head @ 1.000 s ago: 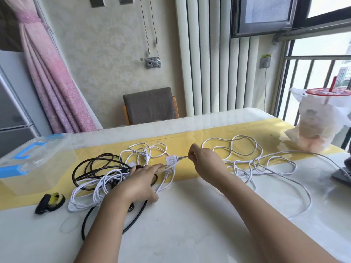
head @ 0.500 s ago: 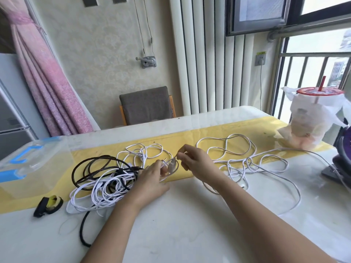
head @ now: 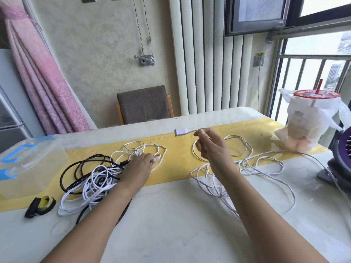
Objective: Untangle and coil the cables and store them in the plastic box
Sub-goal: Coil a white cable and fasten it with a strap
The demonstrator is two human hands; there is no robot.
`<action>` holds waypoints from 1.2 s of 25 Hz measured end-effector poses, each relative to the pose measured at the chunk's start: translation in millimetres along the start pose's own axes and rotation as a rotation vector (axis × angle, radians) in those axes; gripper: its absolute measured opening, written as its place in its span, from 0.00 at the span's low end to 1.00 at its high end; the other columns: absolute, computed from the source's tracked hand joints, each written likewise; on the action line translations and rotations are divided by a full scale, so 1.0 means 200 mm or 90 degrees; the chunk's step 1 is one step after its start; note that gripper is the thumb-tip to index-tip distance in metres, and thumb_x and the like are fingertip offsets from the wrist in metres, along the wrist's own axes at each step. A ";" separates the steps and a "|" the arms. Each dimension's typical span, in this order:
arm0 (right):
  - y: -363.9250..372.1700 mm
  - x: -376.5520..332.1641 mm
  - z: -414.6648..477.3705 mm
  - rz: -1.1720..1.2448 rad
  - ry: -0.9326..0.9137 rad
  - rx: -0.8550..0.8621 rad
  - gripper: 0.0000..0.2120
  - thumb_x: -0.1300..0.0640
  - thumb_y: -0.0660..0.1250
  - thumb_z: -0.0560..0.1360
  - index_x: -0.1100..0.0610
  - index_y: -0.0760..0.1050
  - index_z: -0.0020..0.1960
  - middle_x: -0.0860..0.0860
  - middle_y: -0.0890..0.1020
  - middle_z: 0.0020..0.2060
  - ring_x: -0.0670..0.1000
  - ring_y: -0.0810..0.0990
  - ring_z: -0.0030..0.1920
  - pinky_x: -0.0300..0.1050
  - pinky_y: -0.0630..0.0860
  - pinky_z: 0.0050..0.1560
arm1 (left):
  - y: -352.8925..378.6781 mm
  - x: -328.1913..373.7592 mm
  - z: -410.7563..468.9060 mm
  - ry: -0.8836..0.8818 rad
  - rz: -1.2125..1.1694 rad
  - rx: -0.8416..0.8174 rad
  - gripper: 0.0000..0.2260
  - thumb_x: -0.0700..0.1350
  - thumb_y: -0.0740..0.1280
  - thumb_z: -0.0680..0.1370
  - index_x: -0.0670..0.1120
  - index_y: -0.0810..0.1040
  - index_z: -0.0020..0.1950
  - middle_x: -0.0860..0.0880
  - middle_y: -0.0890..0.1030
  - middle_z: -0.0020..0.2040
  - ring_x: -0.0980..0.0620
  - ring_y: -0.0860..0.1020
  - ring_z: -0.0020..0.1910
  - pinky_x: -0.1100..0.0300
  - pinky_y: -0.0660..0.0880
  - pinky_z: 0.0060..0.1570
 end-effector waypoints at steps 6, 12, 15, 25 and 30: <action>0.06 -0.02 -0.03 -0.135 -0.042 -0.085 0.07 0.56 0.66 0.76 0.57 0.81 0.43 0.48 0.72 0.25 0.45 0.63 0.26 0.33 0.61 0.28 | 0.05 -0.23 0.20 -0.256 -0.006 -0.055 0.08 0.41 0.62 0.76 0.42 0.74 0.55 0.41 0.78 0.55 0.41 0.75 0.55 0.52 0.68 0.51; 0.16 0.00 -0.06 -0.271 -0.034 -0.198 0.10 0.63 0.65 0.77 0.52 0.83 0.46 0.46 0.80 0.36 0.50 0.72 0.34 0.42 0.68 0.38 | -0.22 0.05 0.17 -0.150 -0.398 -0.083 0.14 0.37 0.60 0.77 0.48 0.73 0.61 0.49 0.78 0.56 0.50 0.75 0.60 0.56 0.69 0.62; 0.25 0.00 -0.11 -0.232 -0.068 -0.247 0.03 0.65 0.68 0.74 0.59 0.77 0.44 0.44 0.80 0.32 0.53 0.70 0.31 0.40 0.67 0.36 | -0.29 0.26 -0.02 -0.196 -0.813 -0.197 0.14 0.48 0.53 0.83 0.44 0.77 0.53 0.45 0.81 0.43 0.49 0.80 0.44 0.60 0.78 0.47; 0.22 -0.04 -0.10 -0.484 -0.282 -0.155 0.05 0.55 0.71 0.72 0.56 0.84 0.46 0.45 0.79 0.36 0.45 0.74 0.35 0.30 0.67 0.38 | -0.22 0.27 -0.29 -0.259 -0.933 -0.477 0.14 0.50 0.60 0.78 0.42 0.77 0.43 0.53 0.62 0.23 0.59 0.61 0.18 0.70 0.61 0.20; 0.20 -0.04 -0.08 -0.581 -0.401 -0.043 0.09 0.55 0.65 0.76 0.56 0.83 0.50 0.48 0.78 0.37 0.48 0.75 0.38 0.35 0.69 0.41 | -0.30 0.39 -0.39 0.039 -1.231 -0.614 0.18 0.41 0.59 0.79 0.37 0.71 0.68 0.43 0.83 0.54 0.47 0.80 0.54 0.52 0.73 0.61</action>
Point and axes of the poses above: each hand's wrist, its own z-axis towards the middle knuckle, its own y-axis out of the palm, x = y × z, the point moved 7 cm from there along z, towards the middle knuckle
